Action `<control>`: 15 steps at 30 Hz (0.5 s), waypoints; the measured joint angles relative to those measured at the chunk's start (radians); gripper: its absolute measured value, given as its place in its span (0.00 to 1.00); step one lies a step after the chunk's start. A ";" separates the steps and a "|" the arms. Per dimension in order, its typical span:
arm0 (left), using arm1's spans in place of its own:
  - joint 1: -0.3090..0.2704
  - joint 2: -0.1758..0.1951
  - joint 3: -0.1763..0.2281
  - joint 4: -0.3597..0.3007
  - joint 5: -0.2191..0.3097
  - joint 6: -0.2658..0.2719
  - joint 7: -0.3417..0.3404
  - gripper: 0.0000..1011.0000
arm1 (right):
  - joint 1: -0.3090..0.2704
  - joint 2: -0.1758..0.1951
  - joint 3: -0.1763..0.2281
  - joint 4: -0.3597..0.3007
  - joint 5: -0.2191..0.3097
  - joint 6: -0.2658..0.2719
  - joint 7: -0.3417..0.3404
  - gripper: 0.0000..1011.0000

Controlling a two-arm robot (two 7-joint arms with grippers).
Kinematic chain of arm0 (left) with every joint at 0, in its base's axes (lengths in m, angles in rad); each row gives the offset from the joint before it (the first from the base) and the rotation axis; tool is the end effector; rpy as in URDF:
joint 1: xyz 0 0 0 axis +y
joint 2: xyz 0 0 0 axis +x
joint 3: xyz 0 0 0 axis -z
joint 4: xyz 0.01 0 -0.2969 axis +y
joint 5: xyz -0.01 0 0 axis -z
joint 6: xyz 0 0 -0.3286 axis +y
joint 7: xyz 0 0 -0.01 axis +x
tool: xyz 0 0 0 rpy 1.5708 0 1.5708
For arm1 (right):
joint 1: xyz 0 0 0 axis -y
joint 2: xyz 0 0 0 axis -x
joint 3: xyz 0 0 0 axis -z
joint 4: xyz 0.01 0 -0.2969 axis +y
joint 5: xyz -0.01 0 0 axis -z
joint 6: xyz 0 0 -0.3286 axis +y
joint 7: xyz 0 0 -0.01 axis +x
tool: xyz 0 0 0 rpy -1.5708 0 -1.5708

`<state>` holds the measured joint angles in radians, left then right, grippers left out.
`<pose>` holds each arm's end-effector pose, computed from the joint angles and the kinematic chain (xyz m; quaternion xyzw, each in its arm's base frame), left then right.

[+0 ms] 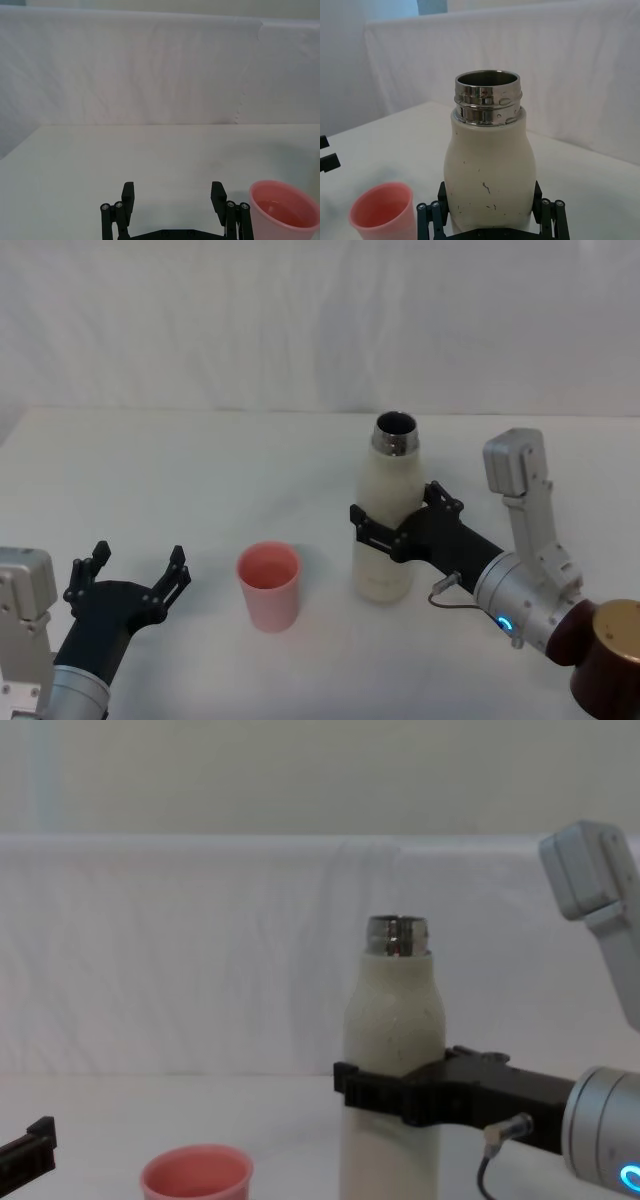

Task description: Grasp the thermos with one hand and pour water into the cup lid.

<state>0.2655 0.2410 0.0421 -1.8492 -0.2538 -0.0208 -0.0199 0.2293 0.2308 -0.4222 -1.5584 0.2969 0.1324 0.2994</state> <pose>0.2709 0.0371 -0.2918 -0.0174 0.0064 0.6616 0.7496 0.3858 0.0678 -0.2558 -0.0123 0.0072 -0.4180 0.9084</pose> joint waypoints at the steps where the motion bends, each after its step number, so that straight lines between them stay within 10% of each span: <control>1: 0.000 0.000 0.000 0.000 0.000 0.000 0.000 0.99 | 0.000 0.000 0.000 0.000 0.000 0.000 0.000 0.95; 7: 0.000 0.000 0.000 0.000 0.000 0.000 0.000 0.99 | -0.016 0.020 0.010 -0.041 -0.027 -0.010 -0.016 0.95; 15: 0.000 0.000 0.000 0.000 0.000 0.000 0.000 0.99 | -0.012 0.075 -0.024 -0.112 -0.203 0.008 -0.069 0.95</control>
<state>0.2655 0.2410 0.0421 -1.8492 -0.2539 -0.0208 -0.0199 0.2175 0.3063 -0.4464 -1.6700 0.0935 0.1407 0.2299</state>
